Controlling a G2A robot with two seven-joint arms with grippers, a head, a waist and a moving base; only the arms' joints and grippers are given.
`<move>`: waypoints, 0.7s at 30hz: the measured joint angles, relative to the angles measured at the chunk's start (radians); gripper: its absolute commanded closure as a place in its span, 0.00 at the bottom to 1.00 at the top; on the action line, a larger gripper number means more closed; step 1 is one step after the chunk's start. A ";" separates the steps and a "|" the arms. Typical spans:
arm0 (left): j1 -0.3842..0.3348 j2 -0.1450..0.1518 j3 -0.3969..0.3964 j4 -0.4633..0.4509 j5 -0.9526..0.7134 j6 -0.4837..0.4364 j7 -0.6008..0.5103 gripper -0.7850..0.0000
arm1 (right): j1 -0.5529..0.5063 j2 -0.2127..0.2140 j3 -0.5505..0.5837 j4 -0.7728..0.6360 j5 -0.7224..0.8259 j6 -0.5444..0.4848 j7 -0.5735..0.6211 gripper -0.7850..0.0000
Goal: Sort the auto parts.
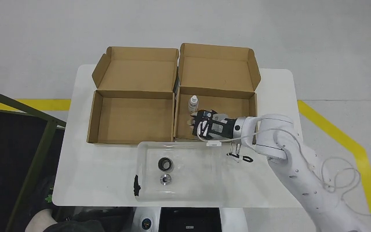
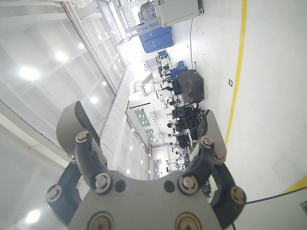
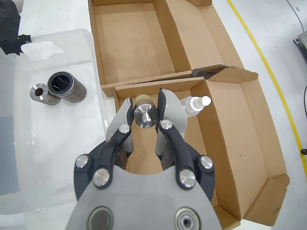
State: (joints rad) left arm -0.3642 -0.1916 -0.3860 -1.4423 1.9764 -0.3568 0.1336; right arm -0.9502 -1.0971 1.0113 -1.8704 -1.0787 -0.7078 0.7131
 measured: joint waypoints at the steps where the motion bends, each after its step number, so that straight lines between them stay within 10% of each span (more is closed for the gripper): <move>1: 0.000 0.000 0.000 0.000 0.000 0.000 0.000 0.00 | 0.012 -0.002 -0.009 0.014 0.003 0.000 0.007 1.00; 21: 0.000 0.000 0.000 0.000 0.000 0.000 0.000 0.00 | 0.198 -0.058 -0.197 0.263 -0.036 0.068 0.112 1.00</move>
State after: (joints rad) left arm -0.3642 -0.1917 -0.3860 -1.4423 1.9764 -0.3568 0.1336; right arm -0.7521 -1.1548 0.8140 -1.6070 -1.1146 -0.6394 0.8252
